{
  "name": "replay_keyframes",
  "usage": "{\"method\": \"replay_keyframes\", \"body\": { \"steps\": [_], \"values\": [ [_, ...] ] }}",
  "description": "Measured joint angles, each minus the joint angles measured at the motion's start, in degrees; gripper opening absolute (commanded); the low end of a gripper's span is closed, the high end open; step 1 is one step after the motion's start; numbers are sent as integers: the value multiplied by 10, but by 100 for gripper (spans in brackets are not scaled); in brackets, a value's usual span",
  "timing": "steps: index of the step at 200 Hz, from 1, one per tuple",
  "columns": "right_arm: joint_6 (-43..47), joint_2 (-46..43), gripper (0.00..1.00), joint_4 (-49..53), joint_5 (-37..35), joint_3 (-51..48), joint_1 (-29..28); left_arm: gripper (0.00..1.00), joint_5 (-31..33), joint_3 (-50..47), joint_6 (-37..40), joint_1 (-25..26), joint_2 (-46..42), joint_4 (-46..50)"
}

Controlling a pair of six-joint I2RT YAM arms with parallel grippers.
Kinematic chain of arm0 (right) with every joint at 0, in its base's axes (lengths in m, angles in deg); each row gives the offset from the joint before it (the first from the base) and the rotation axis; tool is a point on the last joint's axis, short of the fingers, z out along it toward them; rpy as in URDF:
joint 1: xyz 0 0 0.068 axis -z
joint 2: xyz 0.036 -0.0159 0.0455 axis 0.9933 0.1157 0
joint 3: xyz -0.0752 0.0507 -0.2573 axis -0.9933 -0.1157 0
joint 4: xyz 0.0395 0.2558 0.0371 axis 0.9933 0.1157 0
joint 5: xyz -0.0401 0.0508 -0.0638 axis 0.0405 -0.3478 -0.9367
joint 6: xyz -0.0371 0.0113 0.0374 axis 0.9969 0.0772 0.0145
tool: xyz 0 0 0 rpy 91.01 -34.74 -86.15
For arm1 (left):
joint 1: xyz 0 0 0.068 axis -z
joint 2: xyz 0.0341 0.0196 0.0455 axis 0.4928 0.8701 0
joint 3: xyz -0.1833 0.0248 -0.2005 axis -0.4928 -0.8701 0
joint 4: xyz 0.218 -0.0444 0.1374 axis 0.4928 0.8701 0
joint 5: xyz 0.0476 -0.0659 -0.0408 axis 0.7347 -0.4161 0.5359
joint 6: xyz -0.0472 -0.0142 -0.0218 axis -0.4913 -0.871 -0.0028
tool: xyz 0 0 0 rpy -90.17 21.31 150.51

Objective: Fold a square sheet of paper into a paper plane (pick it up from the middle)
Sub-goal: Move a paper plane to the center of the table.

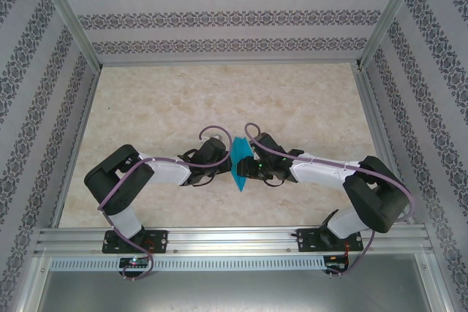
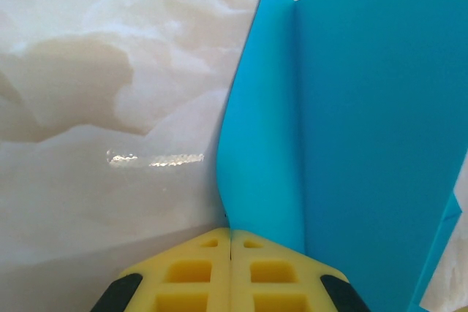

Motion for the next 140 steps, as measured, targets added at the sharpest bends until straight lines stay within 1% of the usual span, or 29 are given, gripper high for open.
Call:
{"method": "replay_keyframes", "body": {
  "steps": [50,89,140],
  "values": [
    [0,19,40,-17,15,0,-3,0,0,0,0,0,0,0],
    [1,33,47,-19,19,11,-15,0,0,0,0,0,0,0],
    [3,56,47,-12,-1,29,-26,0,-15,-9,0,0,-10,-8]
  ]
}}
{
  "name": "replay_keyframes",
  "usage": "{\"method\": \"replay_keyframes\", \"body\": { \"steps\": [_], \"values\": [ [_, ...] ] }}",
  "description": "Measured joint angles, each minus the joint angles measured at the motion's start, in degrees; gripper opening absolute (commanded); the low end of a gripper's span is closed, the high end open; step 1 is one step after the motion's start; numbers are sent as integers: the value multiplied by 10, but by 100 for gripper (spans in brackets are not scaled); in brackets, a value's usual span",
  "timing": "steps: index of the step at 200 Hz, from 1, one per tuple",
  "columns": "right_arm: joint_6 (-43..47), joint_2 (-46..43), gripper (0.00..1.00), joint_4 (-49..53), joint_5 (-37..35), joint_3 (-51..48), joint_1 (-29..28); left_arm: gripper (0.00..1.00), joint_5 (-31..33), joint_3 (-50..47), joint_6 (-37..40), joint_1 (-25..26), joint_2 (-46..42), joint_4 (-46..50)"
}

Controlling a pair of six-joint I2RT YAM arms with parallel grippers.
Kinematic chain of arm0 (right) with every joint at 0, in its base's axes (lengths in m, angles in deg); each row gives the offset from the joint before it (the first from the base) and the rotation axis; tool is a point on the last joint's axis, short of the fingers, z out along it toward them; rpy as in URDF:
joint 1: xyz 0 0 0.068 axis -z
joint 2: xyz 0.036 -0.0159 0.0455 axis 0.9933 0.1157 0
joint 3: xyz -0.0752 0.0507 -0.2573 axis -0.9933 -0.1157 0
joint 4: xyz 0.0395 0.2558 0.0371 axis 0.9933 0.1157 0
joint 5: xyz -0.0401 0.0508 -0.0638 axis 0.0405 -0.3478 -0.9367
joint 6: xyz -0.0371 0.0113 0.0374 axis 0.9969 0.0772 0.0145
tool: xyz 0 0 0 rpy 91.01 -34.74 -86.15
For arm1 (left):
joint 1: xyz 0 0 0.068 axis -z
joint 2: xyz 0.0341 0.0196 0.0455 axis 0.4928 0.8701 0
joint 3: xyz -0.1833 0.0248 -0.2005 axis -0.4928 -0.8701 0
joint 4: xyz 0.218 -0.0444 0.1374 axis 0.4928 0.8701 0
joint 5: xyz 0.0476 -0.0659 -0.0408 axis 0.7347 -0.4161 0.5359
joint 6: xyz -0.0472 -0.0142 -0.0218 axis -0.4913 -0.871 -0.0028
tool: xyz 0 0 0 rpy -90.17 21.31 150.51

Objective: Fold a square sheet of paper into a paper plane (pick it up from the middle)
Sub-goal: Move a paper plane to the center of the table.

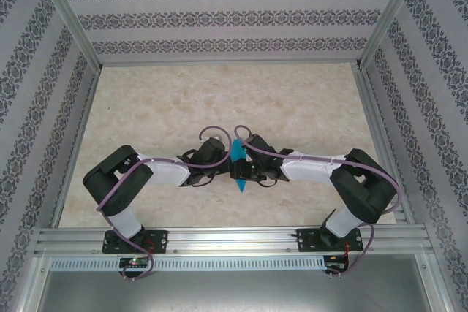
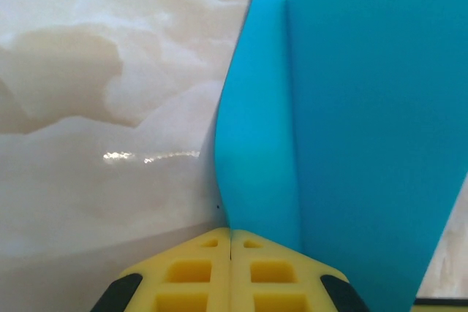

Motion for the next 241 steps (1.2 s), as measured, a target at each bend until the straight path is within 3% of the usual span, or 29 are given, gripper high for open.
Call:
{"method": "replay_keyframes", "body": {
  "steps": [39,75,109,152,187,241],
  "values": [
    [2,5,43,11,-21,3,-3,0,-12,-10,-4,0,-18,-5],
    [4,5,25,18,-42,4,-3,0,-14,-10,-4,0,-23,-7],
    [2,7,19,34,-54,18,-3,5,-14,-10,-8,0,-23,-7],
    [0,15,3,63,-78,43,-3,31,4,-10,-14,0,-47,27],
    [15,12,2,123,-109,62,-3,58,61,9,-11,-4,-118,133],
    [52,3,6,214,-162,105,-3,78,177,66,-10,-12,-161,316]
  ]
}}
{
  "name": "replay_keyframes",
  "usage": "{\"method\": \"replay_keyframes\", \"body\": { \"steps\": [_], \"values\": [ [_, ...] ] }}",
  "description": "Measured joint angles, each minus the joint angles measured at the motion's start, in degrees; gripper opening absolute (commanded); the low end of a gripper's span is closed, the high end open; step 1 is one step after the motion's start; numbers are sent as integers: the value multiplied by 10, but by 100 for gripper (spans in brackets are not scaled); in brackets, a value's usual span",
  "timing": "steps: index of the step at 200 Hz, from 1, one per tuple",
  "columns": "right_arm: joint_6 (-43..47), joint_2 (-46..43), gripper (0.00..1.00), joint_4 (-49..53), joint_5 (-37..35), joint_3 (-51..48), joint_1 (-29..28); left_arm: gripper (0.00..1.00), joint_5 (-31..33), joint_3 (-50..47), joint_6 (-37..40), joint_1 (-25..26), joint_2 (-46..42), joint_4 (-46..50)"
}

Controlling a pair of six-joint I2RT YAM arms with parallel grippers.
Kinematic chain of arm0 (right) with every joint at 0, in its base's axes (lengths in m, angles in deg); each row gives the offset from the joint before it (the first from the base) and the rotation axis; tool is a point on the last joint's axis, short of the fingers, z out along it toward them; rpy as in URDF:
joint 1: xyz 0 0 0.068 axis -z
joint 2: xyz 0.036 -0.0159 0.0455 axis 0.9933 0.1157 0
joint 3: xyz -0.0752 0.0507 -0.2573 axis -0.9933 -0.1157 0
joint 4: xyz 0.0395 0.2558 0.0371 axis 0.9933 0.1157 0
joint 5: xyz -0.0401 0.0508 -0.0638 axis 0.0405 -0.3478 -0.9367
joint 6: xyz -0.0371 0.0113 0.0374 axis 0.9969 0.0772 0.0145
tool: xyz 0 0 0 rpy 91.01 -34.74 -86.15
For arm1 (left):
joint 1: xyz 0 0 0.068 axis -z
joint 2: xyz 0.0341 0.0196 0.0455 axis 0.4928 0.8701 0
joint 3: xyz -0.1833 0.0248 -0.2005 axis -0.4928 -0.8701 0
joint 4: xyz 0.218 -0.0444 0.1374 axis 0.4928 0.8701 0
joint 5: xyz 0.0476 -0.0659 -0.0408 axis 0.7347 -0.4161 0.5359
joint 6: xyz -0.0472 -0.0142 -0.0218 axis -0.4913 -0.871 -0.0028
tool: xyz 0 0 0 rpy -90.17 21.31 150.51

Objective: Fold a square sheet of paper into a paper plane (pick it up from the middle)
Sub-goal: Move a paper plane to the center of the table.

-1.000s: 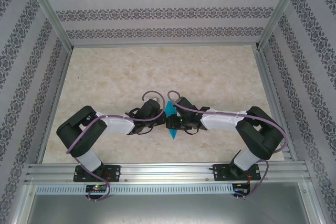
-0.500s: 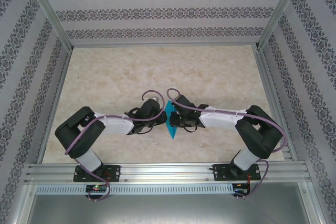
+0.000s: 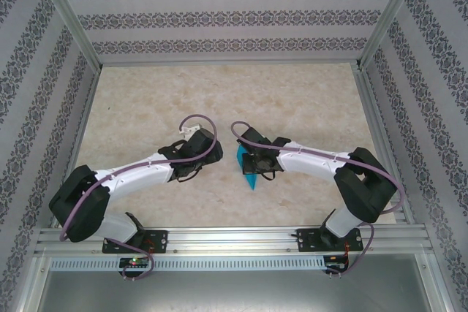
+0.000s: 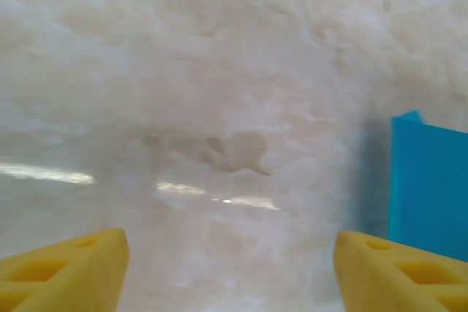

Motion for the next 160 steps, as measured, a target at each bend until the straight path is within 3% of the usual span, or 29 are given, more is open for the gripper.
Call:
{"method": "replay_keyframes", "body": {
  "steps": [58,160],
  "values": [
    [13,43,14,37,-35,35,0,87,56,1,-1,0,-1,96],
    [12,85,17,19,-31,36,0,96,68,1,-2,0,-1,122]
  ]
}}
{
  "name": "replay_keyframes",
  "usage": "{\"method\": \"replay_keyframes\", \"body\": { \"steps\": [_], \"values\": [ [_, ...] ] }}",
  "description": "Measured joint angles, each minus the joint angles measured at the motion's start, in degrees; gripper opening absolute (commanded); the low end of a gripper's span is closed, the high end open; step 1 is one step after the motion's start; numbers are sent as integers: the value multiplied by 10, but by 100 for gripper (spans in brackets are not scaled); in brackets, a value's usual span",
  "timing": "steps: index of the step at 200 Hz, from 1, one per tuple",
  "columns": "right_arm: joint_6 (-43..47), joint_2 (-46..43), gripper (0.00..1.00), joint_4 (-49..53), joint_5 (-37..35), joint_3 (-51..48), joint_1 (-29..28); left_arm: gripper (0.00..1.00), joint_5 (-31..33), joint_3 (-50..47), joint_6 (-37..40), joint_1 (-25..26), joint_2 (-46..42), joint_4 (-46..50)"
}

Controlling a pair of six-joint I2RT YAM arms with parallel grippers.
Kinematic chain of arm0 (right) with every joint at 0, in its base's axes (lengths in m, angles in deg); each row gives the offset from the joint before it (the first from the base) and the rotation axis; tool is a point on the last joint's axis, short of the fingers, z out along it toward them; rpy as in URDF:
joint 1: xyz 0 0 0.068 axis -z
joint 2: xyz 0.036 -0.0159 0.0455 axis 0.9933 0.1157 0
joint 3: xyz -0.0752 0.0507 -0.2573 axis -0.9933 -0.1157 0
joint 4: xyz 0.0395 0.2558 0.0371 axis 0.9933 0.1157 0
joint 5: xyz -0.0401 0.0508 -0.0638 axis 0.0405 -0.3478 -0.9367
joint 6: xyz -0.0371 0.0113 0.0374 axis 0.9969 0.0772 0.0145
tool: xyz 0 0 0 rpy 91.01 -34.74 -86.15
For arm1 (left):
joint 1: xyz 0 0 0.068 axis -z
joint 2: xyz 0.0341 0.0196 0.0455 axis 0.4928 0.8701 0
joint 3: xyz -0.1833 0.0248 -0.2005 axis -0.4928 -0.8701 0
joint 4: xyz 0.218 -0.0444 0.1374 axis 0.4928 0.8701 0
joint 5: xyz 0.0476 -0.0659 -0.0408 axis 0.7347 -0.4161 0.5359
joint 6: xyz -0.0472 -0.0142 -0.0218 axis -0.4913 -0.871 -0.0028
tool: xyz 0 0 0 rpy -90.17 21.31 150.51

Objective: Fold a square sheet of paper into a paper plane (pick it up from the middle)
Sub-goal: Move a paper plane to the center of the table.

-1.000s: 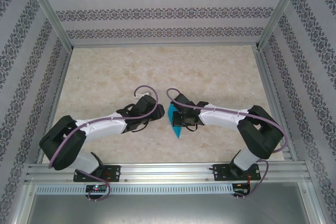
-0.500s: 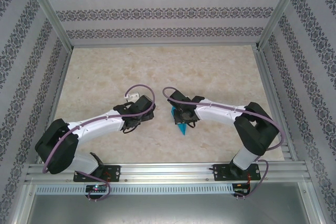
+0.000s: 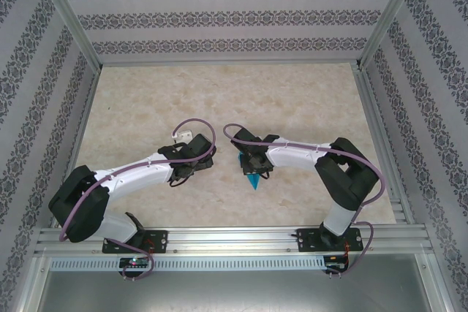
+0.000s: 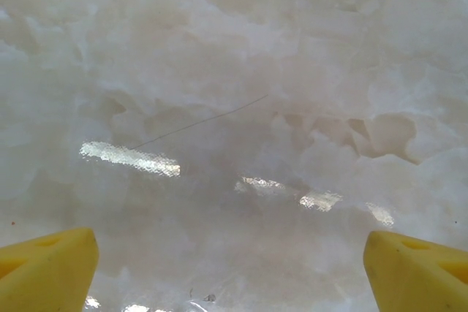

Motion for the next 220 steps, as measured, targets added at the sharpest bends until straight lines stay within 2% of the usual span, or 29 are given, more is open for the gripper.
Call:
{"method": "replay_keyframes", "body": {
  "steps": [36,62,104,154,220],
  "values": [
    [-1,2,9,-3,0,3,0,100,2,2,0,0,0,4],
    [14,2,8,14,-3,30,12,100,7,7,0,0,0,12],
    [65,8,8,20,-5,129,94,100,12,7,0,-7,0,23],
    [120,107,9,18,-15,243,179,100,12,7,0,-11,-6,35],
    [158,221,17,31,-17,327,202,100,12,17,0,-11,-5,38]
  ]
}}
